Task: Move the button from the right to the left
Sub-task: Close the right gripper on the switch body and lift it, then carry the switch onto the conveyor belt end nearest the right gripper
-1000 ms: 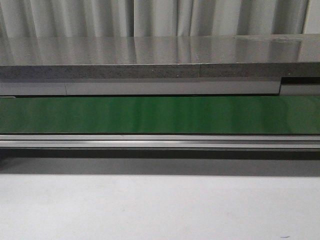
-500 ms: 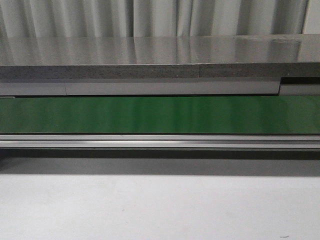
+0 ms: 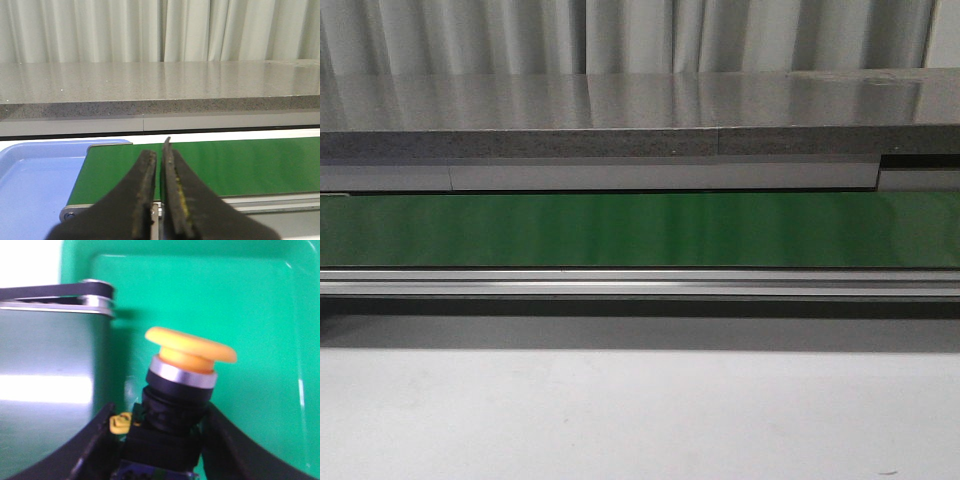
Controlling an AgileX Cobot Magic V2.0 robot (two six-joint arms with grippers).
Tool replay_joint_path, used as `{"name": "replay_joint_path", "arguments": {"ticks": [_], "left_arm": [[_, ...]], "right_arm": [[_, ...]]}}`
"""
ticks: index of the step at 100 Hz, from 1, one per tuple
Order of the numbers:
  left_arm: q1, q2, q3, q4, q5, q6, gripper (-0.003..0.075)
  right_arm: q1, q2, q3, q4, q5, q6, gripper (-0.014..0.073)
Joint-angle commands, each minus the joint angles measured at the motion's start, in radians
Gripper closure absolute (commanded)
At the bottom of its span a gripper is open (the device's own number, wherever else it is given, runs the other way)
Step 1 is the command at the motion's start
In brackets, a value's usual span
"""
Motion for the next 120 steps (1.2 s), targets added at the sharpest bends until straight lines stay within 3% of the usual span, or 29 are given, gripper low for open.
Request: {"name": "replay_joint_path", "arguments": {"ticks": [1,53,105,120], "left_arm": [[-0.009,-0.037,0.041,-0.002,-0.078,-0.01,0.0715],[-0.009,-0.037,0.041,-0.002,-0.078,-0.01,0.0715],[-0.009,-0.037,0.041,-0.002,-0.078,-0.01,0.0715],[-0.009,-0.037,0.041,-0.002,-0.078,-0.01,0.0715]], "right_arm": [[0.032,-0.068,-0.032,0.029,0.021,-0.009,0.0358],[0.16,-0.069,-0.029,-0.005,0.11,0.027,0.0358],[0.16,-0.012,-0.016,-0.011,0.151,0.047,0.0354],[0.16,-0.001,0.0,-0.011,0.146,0.047,0.0286]]}}
